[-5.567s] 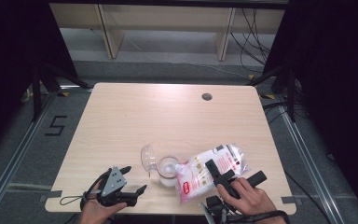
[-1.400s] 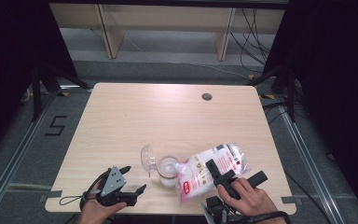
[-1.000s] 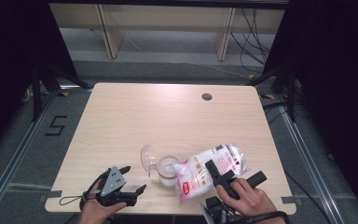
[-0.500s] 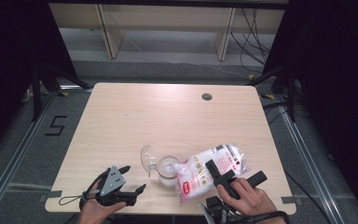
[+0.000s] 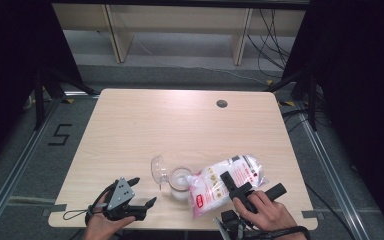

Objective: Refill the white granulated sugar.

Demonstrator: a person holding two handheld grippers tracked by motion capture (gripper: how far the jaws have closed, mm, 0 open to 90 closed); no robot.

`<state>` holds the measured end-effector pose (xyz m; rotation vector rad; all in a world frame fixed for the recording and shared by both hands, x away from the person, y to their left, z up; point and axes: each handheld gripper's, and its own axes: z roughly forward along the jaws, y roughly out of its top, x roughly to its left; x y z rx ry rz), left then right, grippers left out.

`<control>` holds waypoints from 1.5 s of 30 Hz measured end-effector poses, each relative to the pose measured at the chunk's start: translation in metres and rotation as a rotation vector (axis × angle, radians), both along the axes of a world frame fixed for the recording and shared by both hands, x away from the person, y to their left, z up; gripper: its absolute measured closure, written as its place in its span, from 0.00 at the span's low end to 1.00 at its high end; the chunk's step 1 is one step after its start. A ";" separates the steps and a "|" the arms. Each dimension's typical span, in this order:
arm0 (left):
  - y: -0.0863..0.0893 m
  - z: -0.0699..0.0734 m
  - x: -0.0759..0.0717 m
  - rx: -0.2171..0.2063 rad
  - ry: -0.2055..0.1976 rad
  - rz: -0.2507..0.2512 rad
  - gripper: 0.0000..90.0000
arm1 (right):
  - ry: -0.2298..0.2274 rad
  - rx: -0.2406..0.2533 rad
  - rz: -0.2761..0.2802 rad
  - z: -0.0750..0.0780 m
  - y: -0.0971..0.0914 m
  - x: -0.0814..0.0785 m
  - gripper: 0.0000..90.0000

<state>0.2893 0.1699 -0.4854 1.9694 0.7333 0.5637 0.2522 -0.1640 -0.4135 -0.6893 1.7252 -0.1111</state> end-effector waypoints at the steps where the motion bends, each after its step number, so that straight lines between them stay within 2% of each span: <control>1: 0.000 0.000 0.000 -0.001 -0.001 0.001 0.20 | 0.001 -0.003 -0.002 0.000 0.000 0.000 0.84; 3: 0.000 0.000 0.000 -0.003 0.004 0.005 0.20 | -0.004 -0.024 -0.009 0.000 0.001 0.000 0.84; 7: 0.000 0.000 0.000 0.017 -0.007 -0.003 0.20 | -0.006 -0.029 -0.008 0.000 0.001 0.000 0.84; 8: 0.000 0.000 0.000 0.006 0.003 0.006 0.20 | -0.007 -0.031 -0.008 0.000 0.001 0.000 0.84; 12: 0.000 0.000 -0.001 0.009 0.003 0.007 0.20 | -0.009 -0.045 -0.010 -0.002 0.002 0.000 0.84; 14: -0.001 -0.001 -0.001 -0.007 0.004 0.006 0.20 | -0.016 -0.056 -0.012 -0.003 0.003 -0.001 0.84; 26: 0.000 0.000 -0.001 0.006 0.004 0.007 0.19 | -0.019 -0.056 -0.005 -0.003 0.003 -0.001 0.85; 27: 0.000 0.000 0.000 0.006 0.004 0.007 0.20 | -0.015 -0.146 0.069 0.001 0.008 0.003 0.85; 28: -0.001 -0.001 0.000 -0.006 0.006 0.007 0.20 | -0.016 -0.188 0.111 0.003 0.012 0.005 0.85; 29: -0.001 -0.001 0.000 -0.005 0.007 0.008 0.20 | -0.016 -0.191 0.117 0.003 0.012 0.005 0.85; 30: -0.001 -0.001 -0.001 -0.005 0.006 0.008 0.20 | -0.017 -0.191 0.115 0.003 0.012 0.005 0.85; 31: -0.001 -0.001 -0.001 -0.005 0.007 0.008 0.19 | -0.023 -0.049 -0.004 -0.003 0.003 -0.001 0.85; 34: 0.000 0.000 -0.001 0.004 0.004 0.009 0.20 | -0.019 -0.062 -0.009 -0.003 0.004 -0.002 0.85; 35: -0.001 -0.001 0.000 -0.008 0.002 0.008 0.20 | -0.014 -0.186 0.098 0.003 0.011 0.004 0.85; 36: 0.000 -0.001 0.000 0.003 -0.007 -0.004 0.20 | -0.013 -0.188 0.099 0.003 0.011 0.004 0.85; 37: 0.000 0.000 0.000 0.016 -0.004 -0.002 0.20 | -0.015 -0.187 0.099 0.003 0.011 0.004 0.85; 38: 0.000 0.000 -0.001 0.005 0.005 0.007 0.20 | -0.025 -0.068 -0.006 -0.002 0.003 -0.002 0.85; 41: -0.001 -0.001 -0.001 -0.001 0.006 0.006 0.20 | -0.025 -0.064 -0.006 -0.002 0.003 -0.002 0.85; 42: 0.000 0.000 0.000 0.009 -0.005 -0.005 0.20 | -0.025 -0.059 -0.006 -0.002 0.003 -0.002 0.85; 45: 0.000 0.000 0.000 0.009 0.003 0.006 0.20 | -0.025 -0.058 -0.004 -0.002 0.003 -0.002 0.85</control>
